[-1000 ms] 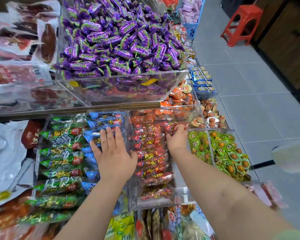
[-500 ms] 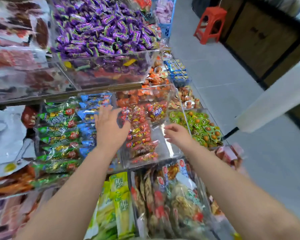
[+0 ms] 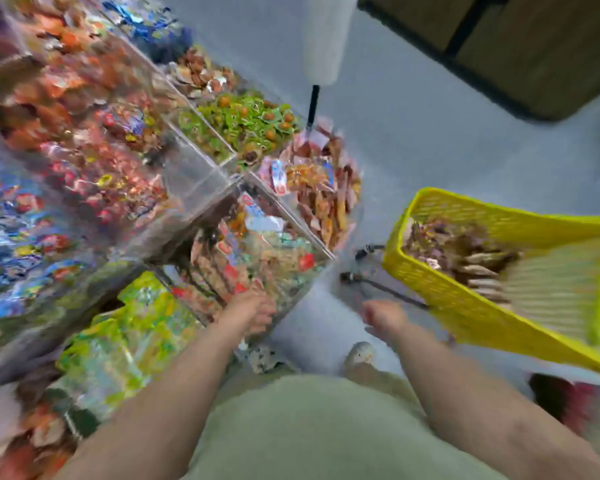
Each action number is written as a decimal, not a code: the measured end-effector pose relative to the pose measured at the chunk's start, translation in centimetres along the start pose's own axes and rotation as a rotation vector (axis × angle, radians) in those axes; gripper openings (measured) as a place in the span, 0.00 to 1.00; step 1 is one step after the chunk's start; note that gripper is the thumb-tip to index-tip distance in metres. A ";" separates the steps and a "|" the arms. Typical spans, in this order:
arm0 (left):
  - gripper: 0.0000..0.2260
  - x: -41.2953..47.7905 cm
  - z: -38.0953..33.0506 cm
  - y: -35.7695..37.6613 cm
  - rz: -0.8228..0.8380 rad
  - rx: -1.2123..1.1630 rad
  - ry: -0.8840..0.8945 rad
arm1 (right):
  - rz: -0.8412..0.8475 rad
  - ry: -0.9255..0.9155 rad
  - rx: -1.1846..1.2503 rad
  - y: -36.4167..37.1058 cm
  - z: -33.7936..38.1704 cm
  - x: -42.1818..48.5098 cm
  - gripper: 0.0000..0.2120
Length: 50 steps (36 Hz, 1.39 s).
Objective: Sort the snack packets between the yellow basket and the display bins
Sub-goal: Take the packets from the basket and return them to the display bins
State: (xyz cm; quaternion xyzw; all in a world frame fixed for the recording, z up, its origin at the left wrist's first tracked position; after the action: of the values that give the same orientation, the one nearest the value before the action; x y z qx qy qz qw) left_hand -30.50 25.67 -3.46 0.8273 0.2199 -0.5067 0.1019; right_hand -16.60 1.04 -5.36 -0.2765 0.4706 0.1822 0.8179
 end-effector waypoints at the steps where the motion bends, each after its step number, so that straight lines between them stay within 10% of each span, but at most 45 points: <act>1: 0.08 0.1 1.9 0.3 -0.007 -0.011 -0.054 | -0.012 0.065 0.077 -1.2 -3.3 0.2 0.11; 9: 0.05 -0.5 7.5 3.0 -0.097 0.315 -0.094 | -0.115 0.352 0.276 -10.8 -20.5 -1.4 0.06; 29: 0.08 2.4 4.7 22.6 -0.056 0.360 -0.112 | -0.190 0.341 0.520 -27.8 -28.3 -0.9 0.06; 50: 0.06 14.1 -19.3 32.8 0.035 0.727 0.032 | -0.315 0.205 0.713 -38.2 -9.6 7.9 0.04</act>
State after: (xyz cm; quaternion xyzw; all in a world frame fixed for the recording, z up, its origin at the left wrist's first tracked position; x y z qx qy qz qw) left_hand 5.66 7.96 -8.72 0.8209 0.0127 -0.5371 -0.1935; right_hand 2.16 -34.52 -5.41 -0.0610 0.5353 -0.1487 0.8293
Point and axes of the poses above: each hand's wrist, its own x-axis towards the middle knuckle, its own y-axis out of the palm, z = x × y, the point moved 10 cm from there along x, towards the middle knuckle, and after that the axes turned 2 degrees about -x, right-handed, at the moved point
